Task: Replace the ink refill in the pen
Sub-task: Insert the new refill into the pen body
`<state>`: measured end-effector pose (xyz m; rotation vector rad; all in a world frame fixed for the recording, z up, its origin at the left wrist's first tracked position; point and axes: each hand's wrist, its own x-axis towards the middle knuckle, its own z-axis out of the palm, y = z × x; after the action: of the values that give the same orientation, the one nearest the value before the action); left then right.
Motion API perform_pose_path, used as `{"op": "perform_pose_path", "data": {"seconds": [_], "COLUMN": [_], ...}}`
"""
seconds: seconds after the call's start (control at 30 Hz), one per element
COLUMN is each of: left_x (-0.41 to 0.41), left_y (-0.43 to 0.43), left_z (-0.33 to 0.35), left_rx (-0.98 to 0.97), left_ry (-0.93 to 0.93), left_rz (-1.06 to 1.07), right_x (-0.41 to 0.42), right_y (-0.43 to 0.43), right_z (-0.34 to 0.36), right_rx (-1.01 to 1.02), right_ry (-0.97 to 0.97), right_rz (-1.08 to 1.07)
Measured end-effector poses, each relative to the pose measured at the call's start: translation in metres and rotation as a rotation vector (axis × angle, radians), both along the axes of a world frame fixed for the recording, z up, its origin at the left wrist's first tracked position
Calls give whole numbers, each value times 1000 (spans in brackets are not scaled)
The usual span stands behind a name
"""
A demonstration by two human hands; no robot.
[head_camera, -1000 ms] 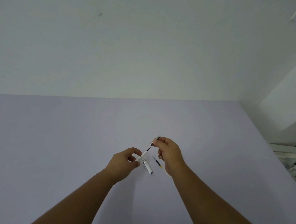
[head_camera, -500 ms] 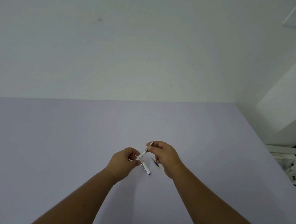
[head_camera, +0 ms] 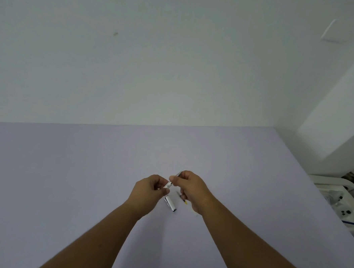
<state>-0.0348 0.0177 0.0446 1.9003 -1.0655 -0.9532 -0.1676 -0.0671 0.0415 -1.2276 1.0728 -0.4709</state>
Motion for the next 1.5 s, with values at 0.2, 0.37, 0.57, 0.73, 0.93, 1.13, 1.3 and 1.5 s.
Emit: {"op": "perform_pose_path", "data": {"seconds": [0.2,0.37,0.57,0.73,0.93,1.13,1.3,1.5], "left_x": [-5,-4,-6,-3,-7,-9,-8,-8], "left_y": [0,-2,-2,-5,-7,-5,-5,-3], "left_z": [8,15,19,18,18,17,19,20], "left_rx": [-5,7,10,32,38,41,36,37], "left_ry": [-39,-72,-84,-115,-107,-90,-106,-95], "left_rz": [1,29,9,17,30,32,38,58], "right_x": [2,3,4,0,-1,4,3,2], "right_y": [0,2,-1,-4,-7,-5,-4,-3], "right_z": [11,16,16,17,13,11,12,12], "right_rx": [-32,14,-40,7,31,22,30,53], "right_ry": [150,14,164,16,-29,127,16,-17], "right_rz": [-22,-17,-25,2,19,-8,24,28]}}
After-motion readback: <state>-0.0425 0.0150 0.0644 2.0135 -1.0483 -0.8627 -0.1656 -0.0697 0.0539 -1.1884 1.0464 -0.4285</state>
